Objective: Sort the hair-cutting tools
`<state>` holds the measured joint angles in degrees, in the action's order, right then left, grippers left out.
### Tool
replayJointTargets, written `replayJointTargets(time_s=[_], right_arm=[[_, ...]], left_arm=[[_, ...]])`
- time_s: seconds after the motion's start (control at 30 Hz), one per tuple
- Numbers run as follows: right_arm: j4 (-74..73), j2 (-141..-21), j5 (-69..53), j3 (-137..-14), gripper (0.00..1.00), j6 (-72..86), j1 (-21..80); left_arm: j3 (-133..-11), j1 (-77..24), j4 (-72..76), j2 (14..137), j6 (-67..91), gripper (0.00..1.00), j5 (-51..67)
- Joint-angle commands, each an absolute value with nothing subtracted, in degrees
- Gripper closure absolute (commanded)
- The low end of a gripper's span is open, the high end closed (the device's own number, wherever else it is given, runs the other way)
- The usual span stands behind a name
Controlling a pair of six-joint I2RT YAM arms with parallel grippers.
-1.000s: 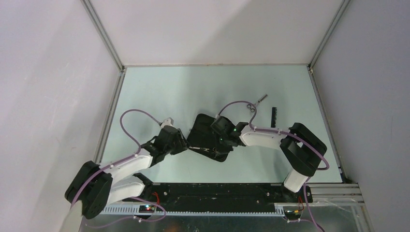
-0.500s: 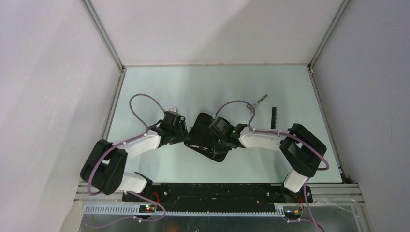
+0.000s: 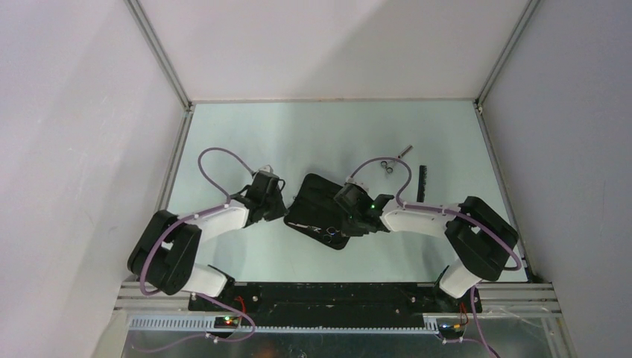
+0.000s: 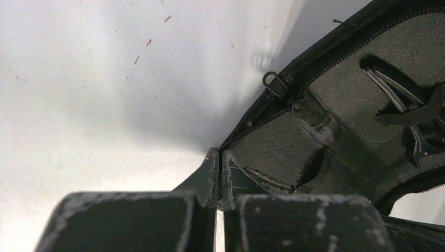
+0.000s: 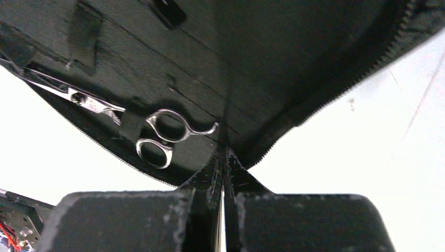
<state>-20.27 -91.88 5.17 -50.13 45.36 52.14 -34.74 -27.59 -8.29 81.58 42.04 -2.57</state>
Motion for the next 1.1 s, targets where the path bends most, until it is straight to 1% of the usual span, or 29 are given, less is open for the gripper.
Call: replayJointTargets(time_s=[0.0, 0.1, 0.17, 0.2, 0.23, 0.27, 0.33, 0.37, 0.43, 0.57, 0.7, 0.87, 1.07], right_arm=[[-22.64, -88.61, 8.86, -48.30, 1.00, 48.72, 52.39], [-20.07, -86.27, 9.04, -48.17, 0.99, 43.80, 53.61], [-16.82, -83.61, 9.00, -48.16, 0.87, 37.58, 54.82], [-15.40, -82.01, 8.10, -48.16, 0.76, 32.60, 55.14], [-12.31, -81.39, 5.91, -48.21, 0.72, 29.83, 55.60], [-10.72, -80.71, 4.63, -48.23, 0.62, 24.69, 55.70], [-5.36, -80.70, 1.36, -48.66, 0.54, 18.14, 55.75], [-4.52, -81.57, -1.20, -49.69, 0.53, 13.67, 55.78], [-3.42, -84.14, -2.61, -52.27, 0.51, 7.66, 55.96], [-2.21, -89.80, -4.07, -56.34, 0.51, -3.45, 56.36], [-0.92, -94.80, -4.74, -58.49, 0.52, -10.95, 56.49], [-4.81, -99.24, -8.67, -62.07, 0.54, -14.84, 56.70], [-6.16, -102.17, -7.36, -62.23, 0.57, -15.39, 56.87]], left_arm=[[-30.41, -27.77, -14.60, 81.26, 45.24, 1.00, -0.72], [-29.22, -27.81, -13.79, 79.72, 45.17, 1.00, -0.49], [-28.47, -27.86, -12.87, 78.76, 44.76, 1.00, 0.94], [-28.06, -27.86, -12.50, 78.20, 44.35, 1.00, 1.71], [-27.87, -27.93, -11.87, 77.99, 44.19, 1.00, 1.95], [-27.67, -27.94, -11.65, 77.77, 43.81, 1.00, 2.20], [-27.56, -27.90, -11.15, 77.63, 43.10, 1.00, 2.25], [-27.54, -27.94, -10.85, 77.62, 42.91, 1.00, 2.23], [-27.49, -27.95, -10.21, 77.62, 42.24, 1.00, 2.31], [-27.62, -27.99, -9.09, 77.73, 41.50, 1.00, 2.73], [-27.60, -27.95, -8.70, 77.79, 40.93, 1.00, 3.19], [-27.77, -27.95, -9.17, 77.84, 40.49, 1.00, 3.29], [-28.25, -27.95, -9.59, 77.81, 40.19, 1.00, 3.50]])
